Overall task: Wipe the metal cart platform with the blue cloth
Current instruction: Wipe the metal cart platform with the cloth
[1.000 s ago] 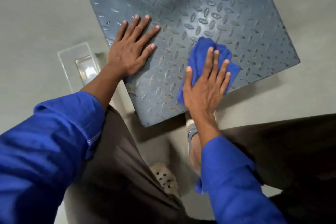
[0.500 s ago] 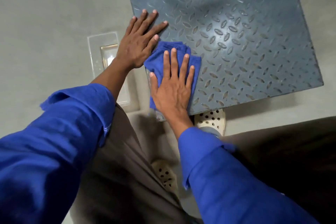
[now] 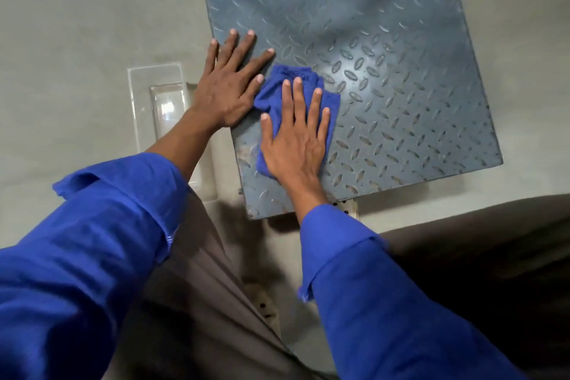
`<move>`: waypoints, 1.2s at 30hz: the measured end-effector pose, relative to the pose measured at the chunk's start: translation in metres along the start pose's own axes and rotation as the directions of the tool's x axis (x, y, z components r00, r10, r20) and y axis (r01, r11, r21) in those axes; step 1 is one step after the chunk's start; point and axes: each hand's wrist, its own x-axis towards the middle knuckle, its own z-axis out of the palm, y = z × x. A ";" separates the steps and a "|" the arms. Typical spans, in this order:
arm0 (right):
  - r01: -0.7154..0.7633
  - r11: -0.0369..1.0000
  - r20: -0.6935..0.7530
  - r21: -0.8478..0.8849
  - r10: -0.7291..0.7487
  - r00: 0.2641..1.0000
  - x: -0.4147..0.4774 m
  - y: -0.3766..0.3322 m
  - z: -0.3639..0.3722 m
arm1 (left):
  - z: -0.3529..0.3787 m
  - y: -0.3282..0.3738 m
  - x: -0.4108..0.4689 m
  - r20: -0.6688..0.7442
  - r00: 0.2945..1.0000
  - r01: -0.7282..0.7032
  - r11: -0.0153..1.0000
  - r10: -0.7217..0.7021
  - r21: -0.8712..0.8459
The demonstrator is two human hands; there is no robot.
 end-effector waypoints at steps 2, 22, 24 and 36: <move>-0.097 0.995 -0.040 -0.002 0.096 0.995 0.017 0.033 -0.007 | 0.000 0.010 0.006 0.046 0.999 0.028 1.000 -0.028 -0.005; -0.380 0.925 -0.062 0.018 0.380 0.923 0.065 0.210 -0.052 | 0.044 0.100 0.091 0.056 0.981 -0.185 0.982 0.183 0.031; -0.492 0.869 -0.070 0.039 0.494 0.867 0.072 0.211 -0.055 | 0.047 0.108 0.093 0.055 0.975 -0.219 0.975 0.217 0.038; -0.435 0.899 -0.014 0.048 0.436 0.900 0.116 0.259 -0.073 | 0.056 0.108 0.095 -0.034 0.957 -0.288 0.957 0.288 0.024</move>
